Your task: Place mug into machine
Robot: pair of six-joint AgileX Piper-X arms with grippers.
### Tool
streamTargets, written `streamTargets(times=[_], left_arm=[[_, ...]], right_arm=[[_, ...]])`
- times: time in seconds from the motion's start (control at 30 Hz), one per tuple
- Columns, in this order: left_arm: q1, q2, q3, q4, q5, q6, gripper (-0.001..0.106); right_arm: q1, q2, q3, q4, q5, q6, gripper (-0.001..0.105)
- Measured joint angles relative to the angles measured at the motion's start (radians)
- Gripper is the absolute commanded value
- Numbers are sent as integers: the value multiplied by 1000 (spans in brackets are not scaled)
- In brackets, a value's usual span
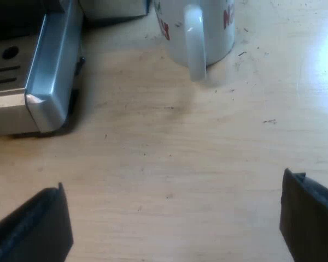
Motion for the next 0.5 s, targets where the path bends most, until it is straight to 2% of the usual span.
streamTargets(times=[0.13,0.17,0.2,0.33,0.5], left_arm=[[-39,18,0,-13,49,0,80],[-73,55,0,-20,117,-2,80],[-89,70,0,-25,141,-1,80],[-150,143,3,-83,187,2,80],[-190,199,46,-189,192,9,80]], right_arm=[[2,64,-22,-2,0,0,79],[2,100,-27,-3,0,0,79],[2,121,-27,-5,0,0,79],[2,204,-27,-5,-2,-20,79],[2,268,-27,-66,-2,-85,79]])
